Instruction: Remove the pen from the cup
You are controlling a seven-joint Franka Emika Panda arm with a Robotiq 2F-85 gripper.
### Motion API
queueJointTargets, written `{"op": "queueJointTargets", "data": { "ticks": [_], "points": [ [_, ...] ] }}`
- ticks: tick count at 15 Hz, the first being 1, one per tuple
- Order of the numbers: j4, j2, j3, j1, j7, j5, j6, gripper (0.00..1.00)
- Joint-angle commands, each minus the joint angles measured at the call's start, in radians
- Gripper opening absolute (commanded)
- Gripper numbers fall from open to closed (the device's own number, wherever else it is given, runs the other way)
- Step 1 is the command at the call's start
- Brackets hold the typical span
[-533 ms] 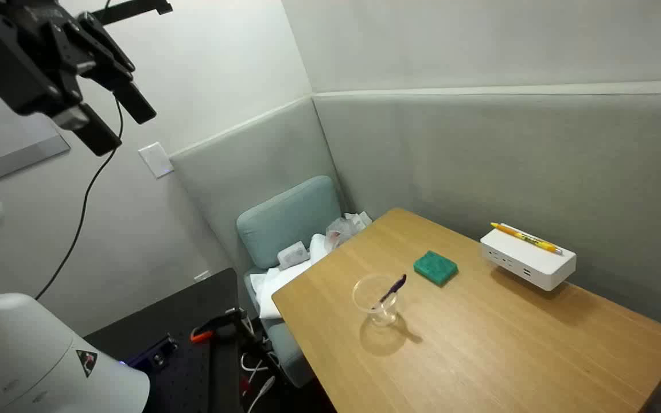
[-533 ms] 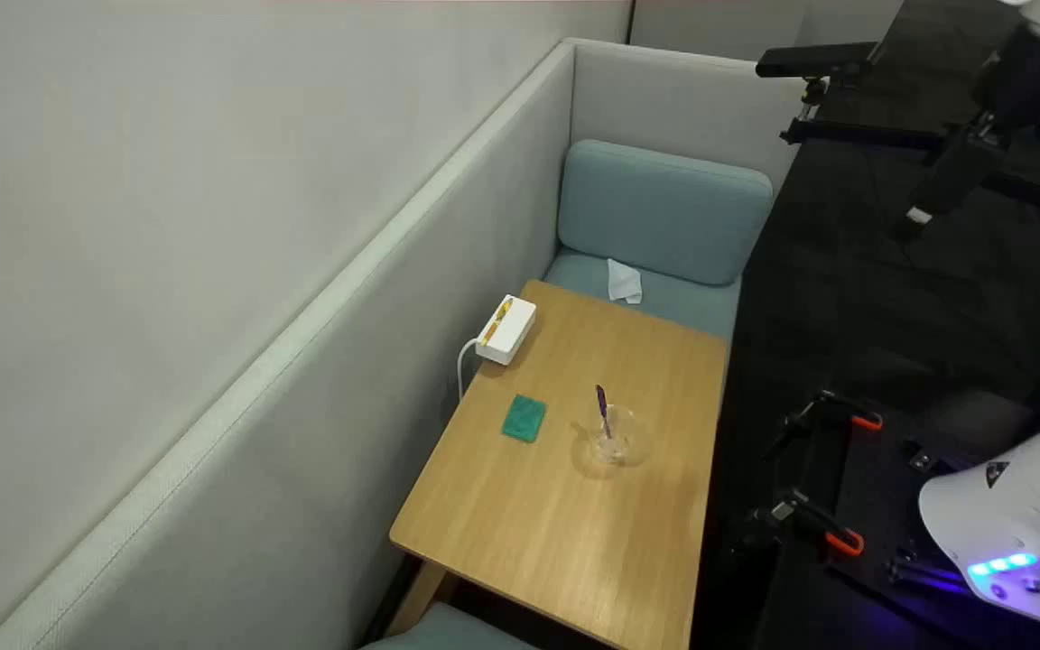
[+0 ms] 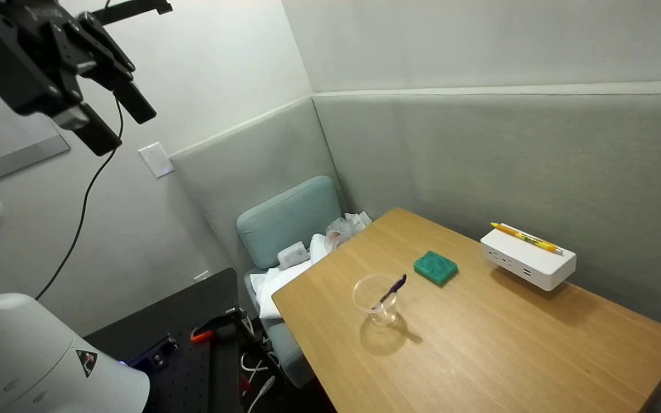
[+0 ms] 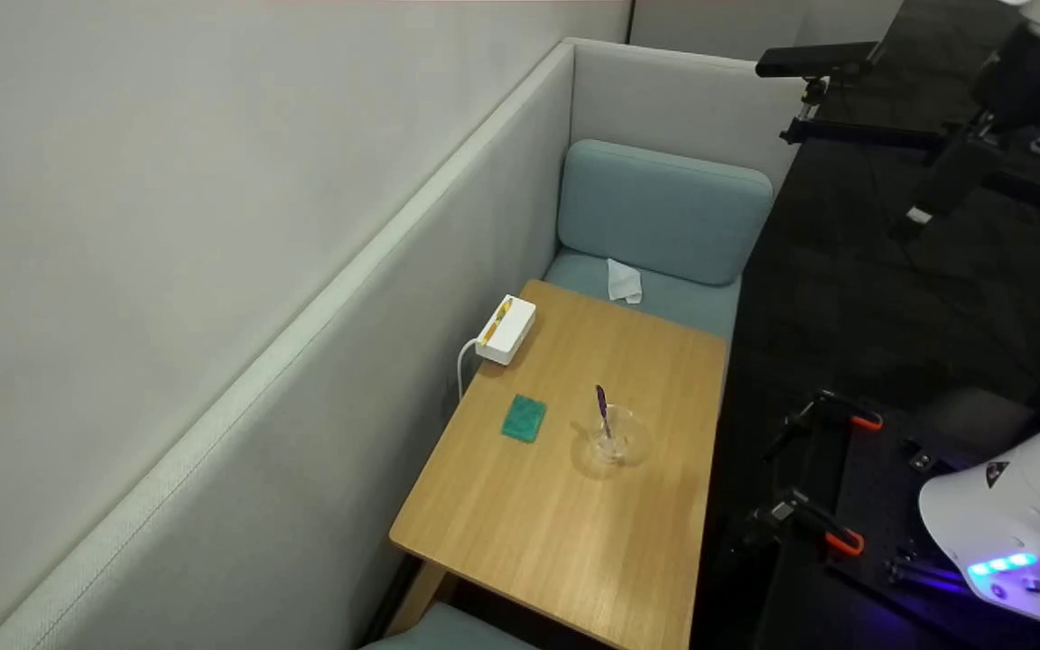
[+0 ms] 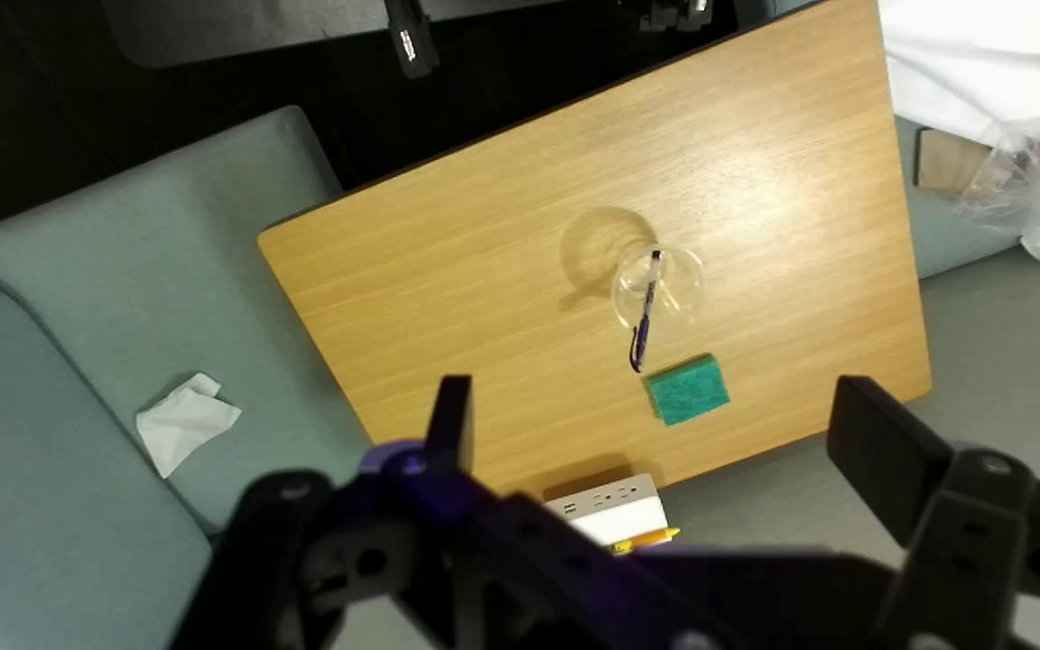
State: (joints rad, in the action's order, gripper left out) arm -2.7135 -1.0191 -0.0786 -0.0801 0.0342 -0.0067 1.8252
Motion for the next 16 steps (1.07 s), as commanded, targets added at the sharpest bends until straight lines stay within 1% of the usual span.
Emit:
{"op": "queueJointTargets", "data": {
  "ticks": [1, 3, 7, 9, 12, 14, 16],
  "points": [
    [-0.004, 0.016, -0.004, -0.001, -0.015, 0.006, 0.044, 1.00],
    [-0.009, 0.046, -0.013, 0.007, -0.030, 0.011, 0.111, 1.00],
    [-0.025, 0.179, -0.020, 0.027, -0.044, 0.020, 0.315, 1.00],
    [-0.023, 0.273, -0.023, 0.042, -0.050, 0.026, 0.417, 1.00],
    [0.000, 0.447, -0.032, 0.082, -0.072, 0.049, 0.564, 1.00],
    [0.025, 0.556, -0.038, 0.110, -0.102, 0.081, 0.632, 1.00],
    [0.063, 0.668, -0.041, 0.132, -0.128, 0.121, 0.669, 1.00]
  ]
}}
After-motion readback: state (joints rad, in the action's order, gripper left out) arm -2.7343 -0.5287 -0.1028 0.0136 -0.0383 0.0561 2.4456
